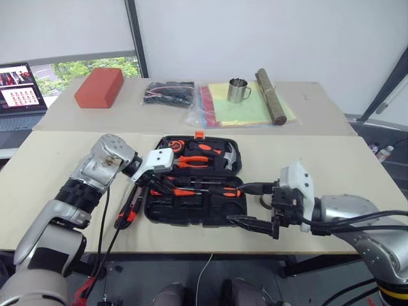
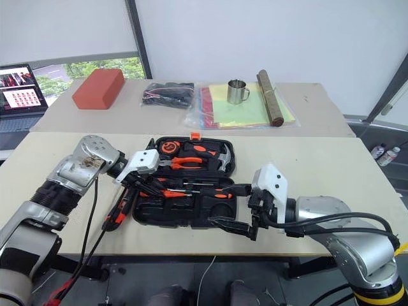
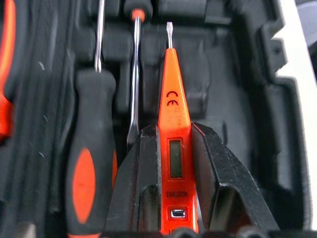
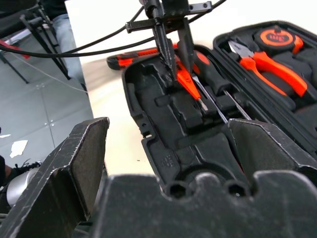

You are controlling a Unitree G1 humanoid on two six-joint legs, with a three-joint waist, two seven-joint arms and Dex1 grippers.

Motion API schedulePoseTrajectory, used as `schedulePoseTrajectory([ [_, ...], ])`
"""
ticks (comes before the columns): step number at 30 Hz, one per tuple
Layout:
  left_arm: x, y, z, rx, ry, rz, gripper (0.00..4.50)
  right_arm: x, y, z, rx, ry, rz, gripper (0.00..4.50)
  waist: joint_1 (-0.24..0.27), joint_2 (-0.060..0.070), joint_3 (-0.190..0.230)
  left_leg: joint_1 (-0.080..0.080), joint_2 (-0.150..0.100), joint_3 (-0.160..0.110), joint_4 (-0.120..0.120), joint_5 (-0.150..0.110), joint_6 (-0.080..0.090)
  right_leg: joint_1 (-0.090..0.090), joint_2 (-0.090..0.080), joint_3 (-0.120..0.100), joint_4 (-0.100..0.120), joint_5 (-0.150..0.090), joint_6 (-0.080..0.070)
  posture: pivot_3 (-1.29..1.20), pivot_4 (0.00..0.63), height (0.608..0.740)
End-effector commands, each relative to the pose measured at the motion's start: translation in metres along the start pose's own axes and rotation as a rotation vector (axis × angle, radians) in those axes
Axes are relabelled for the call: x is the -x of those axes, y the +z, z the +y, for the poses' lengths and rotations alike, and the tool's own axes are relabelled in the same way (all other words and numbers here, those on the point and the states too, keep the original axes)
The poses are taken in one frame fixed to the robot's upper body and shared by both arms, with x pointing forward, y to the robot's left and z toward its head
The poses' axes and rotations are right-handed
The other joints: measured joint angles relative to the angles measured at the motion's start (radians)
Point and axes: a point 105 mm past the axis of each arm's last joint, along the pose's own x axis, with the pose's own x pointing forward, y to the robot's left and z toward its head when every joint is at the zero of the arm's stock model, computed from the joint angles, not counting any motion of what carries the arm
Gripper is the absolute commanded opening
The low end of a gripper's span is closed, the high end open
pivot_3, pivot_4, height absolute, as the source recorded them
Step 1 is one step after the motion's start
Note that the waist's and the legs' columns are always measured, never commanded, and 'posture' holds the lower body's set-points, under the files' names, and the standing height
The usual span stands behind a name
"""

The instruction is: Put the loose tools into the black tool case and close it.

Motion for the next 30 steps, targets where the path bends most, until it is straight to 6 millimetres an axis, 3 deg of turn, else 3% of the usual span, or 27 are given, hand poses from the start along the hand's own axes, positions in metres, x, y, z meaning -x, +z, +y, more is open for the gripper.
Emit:
schedulePoseTrajectory([
  [1, 0.005, 0.005, 0.004, -0.033, 0.01, 0.007, 0.43, 0.005, 0.011, 0.001, 0.048, -0.035, -0.042, 4.5, 0.0, 0.0, 0.0, 0.0, 0.0, 0.0, 0.0, 0.0, 0.0, 0.0, 0.0, 0.0, 0.0, 0.0, 0.0, 0.0, 0.15, 0.736],
  [5, -0.001, 0.009, 0.008, -0.02, 0.02, -0.025, 0.43, 0.004, 0.012, -0.001, 0.052, -0.051, -0.043, 4.5, 0.001, 0.0, 0.0, 0.0, 0.0, 0.0, 0.001, 0.0, 0.0, 0.001, 0.0, 0.0, 0.0, 0.0, 0.002, 0.0, 0.15, 0.736],
  [6, -0.002, 0.011, 0.009, -0.02, 0.027, -0.039, 1.43, 0.004, 0.012, -0.002, 0.052, -0.053, -0.044, 4.5, 0.001, 0.0, 0.0, 0.0, 0.0, 0.0, 0.001, 0.0, 0.0, 0.001, 0.0, 0.001, 0.001, -0.002, 0.005, 0.0, 0.15, 0.736],
  [12, 0.011, 0.031, 0.004, -0.006, -0.001, -0.162, 3.42, 0.004, 0.01, -0.001, 0.044, -0.048, -0.037, 4.5, 0.0, -0.001, 0.0, 0.0, 0.0, -0.001, 0.003, 0.0, 0.001, 0.0, 0.0, 0.001, 0.002, -0.001, 0.004, 0.0, 0.15, 0.736],
  [15, 0.016, 0.028, 0.005, 0.007, 0.022, -0.171, 3.42, 0.004, 0.009, -0.001, 0.039, -0.048, -0.035, 4.5, 0.001, -0.001, 0.0, 0.0, 0.0, -0.001, 0.004, 0.0, 0.001, 0.0, 0.0, 0.001, 0.002, -0.001, 0.004, 0.0, 0.15, 0.736],
  [18, 0.021, 0.029, 0.005, 0.039, 0.024, -0.216, 2.68, 0.004, 0.008, -0.002, 0.037, -0.048, -0.034, 4.5, 0.001, -0.001, 0.0, 0.0, 0.0, -0.001, 0.004, 0.0, 0.001, 0.0, 0.0, 0.001, 0.002, -0.001, 0.004, 0.0, 0.15, 0.736],
  [25, 0.014, 0.017, 0.01, 0.108, 0.078, -0.311, 0.04, 0.002, 0.008, -0.004, 0.039, -0.045, -0.034, 4.5, 0.001, -0.001, 0.0, 0.0, 0.0, 0.0, 0.005, 0.0, 0.002, 0.0, 0.0, 0.001, 0.003, -0.001, 0.004, 0.0, 0.15, 0.736],
  [30, 0.004, 0.003, 0.0, 0.181, 0.069, -0.373, 0.04, 0.001, 0.008, -0.005, 0.037, -0.041, -0.033, 4.5, 0.0, -0.001, 0.0, 0.0, 0.0, 0.0, 0.006, 0.0, 0.002, 0.0, 0.0, 0.001, 0.003, 0.001, 0.002, 0.0, 0.15, 0.736],
])
